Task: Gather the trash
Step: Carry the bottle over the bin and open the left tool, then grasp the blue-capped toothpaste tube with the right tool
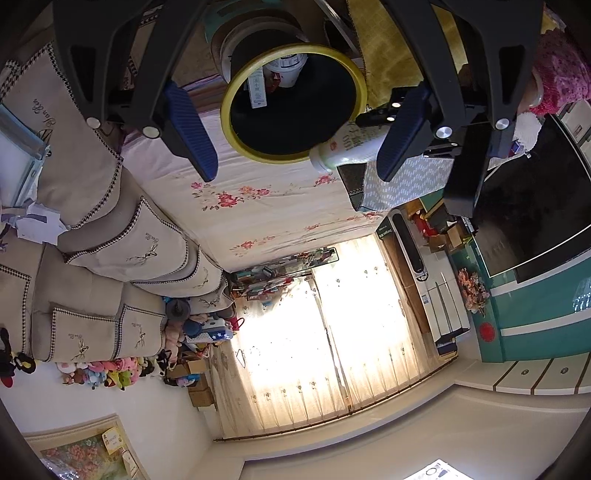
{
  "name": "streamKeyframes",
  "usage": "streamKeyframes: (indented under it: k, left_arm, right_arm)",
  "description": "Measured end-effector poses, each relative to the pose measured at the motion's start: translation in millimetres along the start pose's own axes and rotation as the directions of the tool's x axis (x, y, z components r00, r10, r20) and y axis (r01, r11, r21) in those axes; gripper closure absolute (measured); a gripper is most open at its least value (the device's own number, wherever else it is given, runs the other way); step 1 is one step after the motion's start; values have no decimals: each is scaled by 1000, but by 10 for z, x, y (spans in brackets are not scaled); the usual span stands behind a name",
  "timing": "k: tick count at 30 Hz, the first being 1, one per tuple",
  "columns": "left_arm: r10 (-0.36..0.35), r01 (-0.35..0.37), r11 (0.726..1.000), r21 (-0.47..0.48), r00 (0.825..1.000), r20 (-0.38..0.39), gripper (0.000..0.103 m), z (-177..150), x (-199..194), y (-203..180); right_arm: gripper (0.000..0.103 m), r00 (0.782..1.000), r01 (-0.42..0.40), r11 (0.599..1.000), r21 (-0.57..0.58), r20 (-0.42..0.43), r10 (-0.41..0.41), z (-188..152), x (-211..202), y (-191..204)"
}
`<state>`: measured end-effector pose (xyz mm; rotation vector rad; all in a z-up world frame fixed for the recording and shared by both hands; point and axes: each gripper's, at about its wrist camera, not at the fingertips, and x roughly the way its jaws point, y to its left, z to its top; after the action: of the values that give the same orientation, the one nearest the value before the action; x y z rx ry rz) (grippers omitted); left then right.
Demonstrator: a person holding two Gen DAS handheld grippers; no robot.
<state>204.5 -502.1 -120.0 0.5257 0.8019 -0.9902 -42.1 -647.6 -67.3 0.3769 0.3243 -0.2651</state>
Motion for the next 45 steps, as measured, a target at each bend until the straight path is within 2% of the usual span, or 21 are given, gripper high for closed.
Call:
streamKeyframes:
  k: [2, 5, 7, 9, 14, 19, 21, 23, 26, 30, 32, 34, 37, 40, 41, 42, 45]
  left_arm:
    - [11, -10, 999, -32, 1000, 26, 45, 33, 22, 35]
    - [-2, 11, 995, -98, 996, 92, 44, 9, -176, 162]
    - [28, -6, 991, -130, 986, 167, 38, -57, -418, 248]
    - [67, -27, 987, -161, 967, 244, 33, -192, -686, 374]
    - [199, -93, 958, -270, 895, 400, 27, -659, -1402, 779]
    - [377, -201, 901, -383, 801, 466, 21, -1222, -2032, 1243]
    - [440, -228, 867, -444, 769, 464, 20, -1468, -2262, 1495]
    - [491, -244, 831, -500, 745, 451, 20, -1695, -2452, 1768]
    - [581, -285, 760, -584, 701, 414, 19, -2085, -2700, 2176]
    - [677, -352, 675, -648, 645, 354, 17, -2595, -2928, 2650]
    - [720, -391, 633, -668, 616, 320, 17, -2785, -2989, 2811]
    - [745, -403, 599, -692, 597, 297, 17, -2945, -3044, 2924]
    - [759, -377, 569, -731, 582, 291, 17, -3144, -3160, 3061]
    - [797, -408, 527, -746, 541, 267, 15, -3290, -3259, 3144]
    - [805, -408, 515, -754, 534, 260, 14, -3337, -3284, 3160]
    - [804, -393, 509, -766, 535, 260, 13, -3392, -3313, 3184]
    - [803, -356, 496, -792, 534, 263, 13, -3484, -3383, 3244]
  right_arm:
    - [20, 1000, -7, 1000, 1, -5, 7, -1, 18, 4]
    - [20, 1000, -15, 1000, -2, -19, 14, -18, 79, 55]
    - [20, 999, -27, 1000, -2, -29, 27, -29, 130, 97]
    - [20, 998, -44, 999, -3, -40, 44, -42, 197, 163]
    - [20, 991, -95, 995, -28, -94, 92, -115, 434, 417]
    - [20, 973, -163, 984, -75, -175, 148, -200, 790, 846]
    - [20, 963, -196, 975, -101, -205, 172, -233, 938, 1066]
    - [20, 951, -235, 962, -138, -238, 198, -279, 1111, 1330]
    - [20, 928, -298, 935, -194, -289, 236, -356, 1358, 1759]
    - [20, 878, -413, 873, -258, -370, 305, -508, 1585, 2354]
    - [20, 842, -480, 829, -287, -416, 344, -599, 1674, 2684]
    - [20, 801, -549, 773, -318, -462, 380, -702, 1716, 3034]
    - [20, 726, -654, 671, -350, -541, 425, -915, 1723, 3548]
    - [20, 637, -749, 558, -356, -619, 459, -1155, 1695, 3987]
    - [20, 607, -776, 521, -355, -643, 466, -1234, 1676, 4117]
    - [20, 579, -800, 486, -353, -666, 471, -1311, 1656, 4238]
    - [22, 523, -842, 410, -350, -717, 461, -1538, 1616, 4504]
